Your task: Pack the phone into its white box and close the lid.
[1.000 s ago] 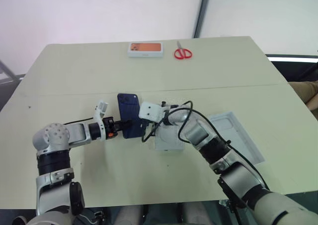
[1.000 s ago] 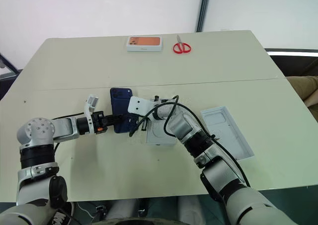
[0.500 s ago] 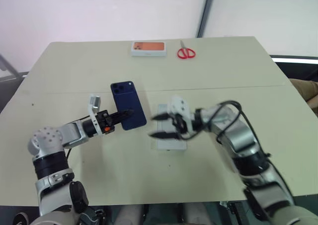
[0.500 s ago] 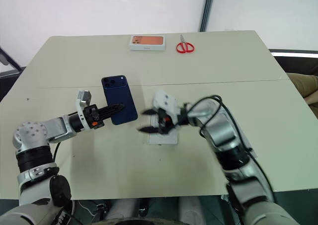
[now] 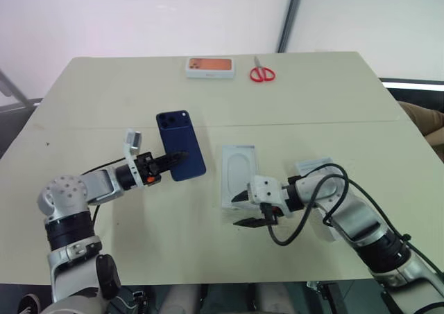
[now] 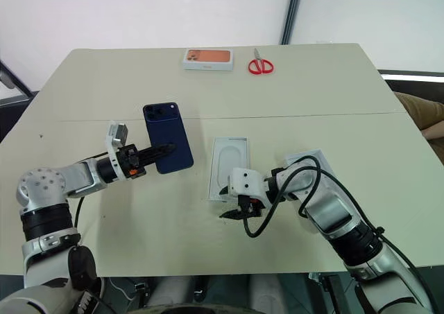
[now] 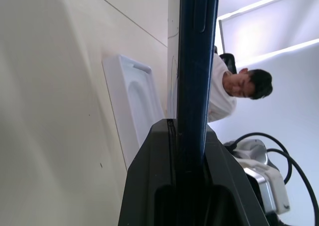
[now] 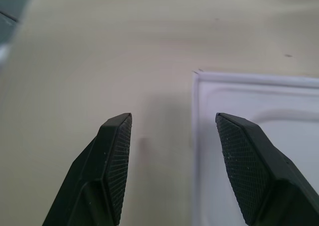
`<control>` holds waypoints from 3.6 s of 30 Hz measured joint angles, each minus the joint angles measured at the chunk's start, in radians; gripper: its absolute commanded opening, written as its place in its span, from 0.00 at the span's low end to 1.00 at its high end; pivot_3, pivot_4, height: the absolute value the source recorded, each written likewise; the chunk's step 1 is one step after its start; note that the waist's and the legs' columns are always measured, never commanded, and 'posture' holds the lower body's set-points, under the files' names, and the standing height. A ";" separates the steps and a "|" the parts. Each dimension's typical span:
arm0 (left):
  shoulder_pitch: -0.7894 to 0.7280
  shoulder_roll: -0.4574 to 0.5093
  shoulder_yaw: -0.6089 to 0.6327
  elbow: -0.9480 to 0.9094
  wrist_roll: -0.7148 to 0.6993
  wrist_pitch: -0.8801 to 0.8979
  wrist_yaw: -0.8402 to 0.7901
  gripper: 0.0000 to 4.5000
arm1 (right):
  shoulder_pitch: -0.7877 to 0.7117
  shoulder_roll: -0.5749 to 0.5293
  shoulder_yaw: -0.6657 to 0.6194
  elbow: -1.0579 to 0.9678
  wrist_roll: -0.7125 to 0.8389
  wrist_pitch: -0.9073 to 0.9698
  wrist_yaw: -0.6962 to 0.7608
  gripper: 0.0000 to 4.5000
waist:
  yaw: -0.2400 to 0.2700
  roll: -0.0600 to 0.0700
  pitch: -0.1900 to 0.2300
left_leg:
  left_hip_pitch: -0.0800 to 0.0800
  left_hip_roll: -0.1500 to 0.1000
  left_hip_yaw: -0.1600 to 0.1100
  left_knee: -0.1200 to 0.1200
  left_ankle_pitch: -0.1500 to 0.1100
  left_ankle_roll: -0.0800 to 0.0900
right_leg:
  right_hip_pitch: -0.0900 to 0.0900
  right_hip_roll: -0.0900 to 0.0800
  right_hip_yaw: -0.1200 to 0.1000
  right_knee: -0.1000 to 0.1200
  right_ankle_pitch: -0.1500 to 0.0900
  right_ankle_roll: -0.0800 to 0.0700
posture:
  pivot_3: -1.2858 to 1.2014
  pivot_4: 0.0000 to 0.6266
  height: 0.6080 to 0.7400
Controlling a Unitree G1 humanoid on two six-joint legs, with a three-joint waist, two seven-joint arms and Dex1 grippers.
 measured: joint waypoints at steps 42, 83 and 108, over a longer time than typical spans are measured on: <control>0.008 0.006 -0.037 0.003 -0.027 -0.013 0.010 0.00 | -0.044 0.172 0.069 0.029 -0.065 0.084 -0.103 0.54 | -0.005 -0.001 0.000 | 0.001 0.001 -0.001 0.000 0.001 -0.001 | 0.000 0.002 0.000 0.000 0.000 0.000 | 0.52 0.24 1.00; 0.033 0.048 -0.022 0.029 -0.085 0.016 0.010 0.00 | -0.155 0.211 0.088 0.173 -0.059 0.090 -0.214 0.01 | -0.004 -0.001 0.000 | 0.000 0.001 -0.001 0.000 0.001 -0.002 | -0.001 0.001 0.000 0.000 0.000 0.000 | 0.52 0.24 1.00; 0.066 0.039 -0.086 -0.008 -0.130 0.033 0.046 0.00 | -0.188 0.090 -0.080 0.161 -0.016 0.126 -0.146 0.01 | -0.001 -0.002 0.000 | 0.000 0.000 -0.001 0.000 0.000 0.000 | 0.000 0.001 0.000 0.000 0.000 0.000 | 0.52 0.24 1.00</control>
